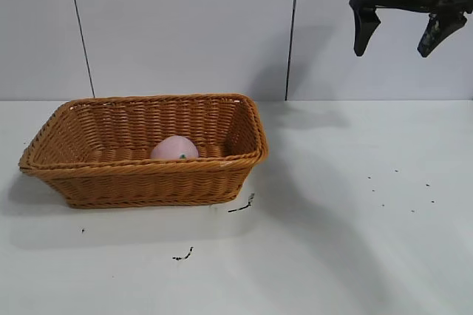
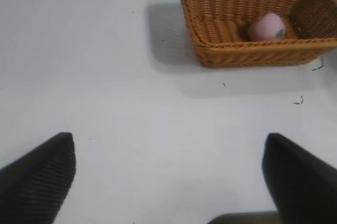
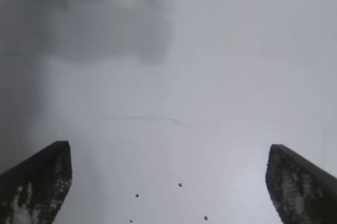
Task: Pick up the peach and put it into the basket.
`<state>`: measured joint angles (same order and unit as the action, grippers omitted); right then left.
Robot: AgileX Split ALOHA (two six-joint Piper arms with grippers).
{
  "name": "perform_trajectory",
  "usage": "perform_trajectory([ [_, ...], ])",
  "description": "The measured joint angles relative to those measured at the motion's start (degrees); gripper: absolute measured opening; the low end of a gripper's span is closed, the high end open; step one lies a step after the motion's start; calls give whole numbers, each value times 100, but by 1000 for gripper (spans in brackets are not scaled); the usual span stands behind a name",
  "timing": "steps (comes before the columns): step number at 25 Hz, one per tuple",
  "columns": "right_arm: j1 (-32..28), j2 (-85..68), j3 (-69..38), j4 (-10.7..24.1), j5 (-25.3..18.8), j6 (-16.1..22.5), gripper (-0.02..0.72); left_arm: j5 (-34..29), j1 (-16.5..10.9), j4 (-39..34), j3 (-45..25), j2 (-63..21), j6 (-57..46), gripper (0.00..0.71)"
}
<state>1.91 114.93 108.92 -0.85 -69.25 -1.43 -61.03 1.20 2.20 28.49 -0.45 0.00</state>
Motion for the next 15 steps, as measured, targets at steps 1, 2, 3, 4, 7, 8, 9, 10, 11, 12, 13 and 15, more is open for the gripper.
perform_trajectory([
  [1, 0, -294, -275, 0, 0, 0, 695, 0, 0, 0, 0, 0, 0, 693],
  [2, 0, -604, -620, 0, 0, 0, 695, 0, 0, 0, 0, 0, 0, 693],
  [3, 0, -927, -974, 0, 0, 0, 695, 0, 0, 0, 0, 0, 0, 693],
  [4, 0, -1204, -1335, 0, 0, 0, 695, 0, 0, 0, 0, 0, 0, 693],
  [7, 0, -2159, -2373, 0, -4, 0, 695, 0, 0, 0, 0, 0, 0, 693],
  [8, 0, -2499, -2685, 0, -4, 0, 695, 0, 0, 0, 0, 0, 0, 693],
  [9, 0, -2847, -3064, 0, 0, 0, 695, 0, 0, 0, 0, 0, 0, 693],
  [10, 0, -3206, -3444, -5, 0, 0, 695, 0, 0, 0, 0, 0, 0, 693],
  [11, 0, -3519, -3828, -5, 0, 0, 695, 0, 0, 0, 0, 0, 0, 693],
  [12, 0, -3896, -4146, -5, 0, 0, 695, 0, 0, 0, 0, 0, 0, 693],
  [13, 0, -4276, -4527, -5, 0, 0, 695, 0, 0, 0, 0, 0, 0, 693],
  [15, 0, -4974, -5277, -5, 0, 0, 695, 0, 0, 0, 0, 0, 0, 693],
])
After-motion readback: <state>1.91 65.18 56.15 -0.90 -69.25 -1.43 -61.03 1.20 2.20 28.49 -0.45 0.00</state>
